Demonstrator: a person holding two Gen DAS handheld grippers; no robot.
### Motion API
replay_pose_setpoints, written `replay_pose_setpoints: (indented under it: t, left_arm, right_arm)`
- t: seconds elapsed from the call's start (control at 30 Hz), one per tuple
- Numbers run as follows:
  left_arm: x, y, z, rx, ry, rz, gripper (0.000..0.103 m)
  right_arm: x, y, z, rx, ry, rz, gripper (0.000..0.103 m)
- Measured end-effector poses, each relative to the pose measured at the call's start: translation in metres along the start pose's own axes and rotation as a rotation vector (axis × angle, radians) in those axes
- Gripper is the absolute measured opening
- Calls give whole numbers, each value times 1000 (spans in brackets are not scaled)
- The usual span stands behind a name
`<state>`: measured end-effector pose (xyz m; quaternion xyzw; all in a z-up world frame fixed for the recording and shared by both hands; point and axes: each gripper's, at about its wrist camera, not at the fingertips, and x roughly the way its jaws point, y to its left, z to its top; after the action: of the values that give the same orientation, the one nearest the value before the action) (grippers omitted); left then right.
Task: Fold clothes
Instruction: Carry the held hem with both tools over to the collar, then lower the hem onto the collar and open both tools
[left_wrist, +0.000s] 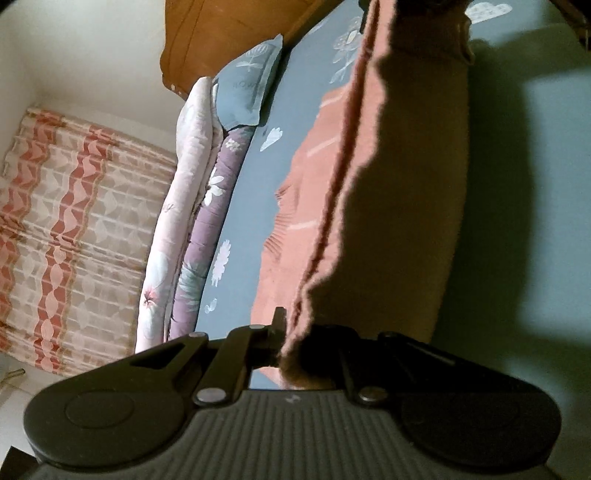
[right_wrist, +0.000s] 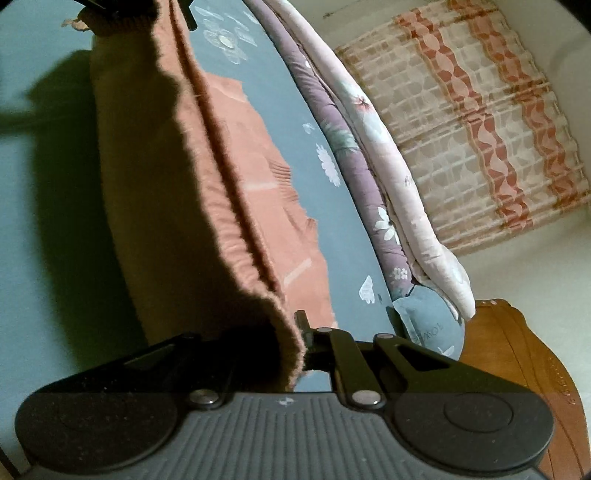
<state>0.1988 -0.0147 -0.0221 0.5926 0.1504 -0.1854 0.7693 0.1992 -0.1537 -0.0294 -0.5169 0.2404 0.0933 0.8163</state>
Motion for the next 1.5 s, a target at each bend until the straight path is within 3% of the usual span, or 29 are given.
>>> replay_pose_setpoints:
  t: [0.47,0.83,1.0,1.3,1.4,1.47,1.5]
  left_arm:
    - [47,37,10,-92,27,-29,7]
    - [121,71,8,-133,82,-85,7]
    - [161,84,7,-207,128,-145,8]
    - [206,65,1,-266,216,-227,11]
    - [207,59,-2,-282,228,-221,17]
    - [205,60,-3,-293,230,-215,21]
    - [202,62,-3,-297,225,-210,27]
  right_arm:
    - [48,-41,8,59,-5,11,11]
    - [117,-67,24,68,-4,11,11]
    - [156,-85,29,149,27,88,11]
    - [202,-79,26,221,80,205,12]
    - [203,-77,22,257,80,205,17]
    - [200,-79,20,286,63,207,27]
    - [197,-80,20,294,57,202,41]
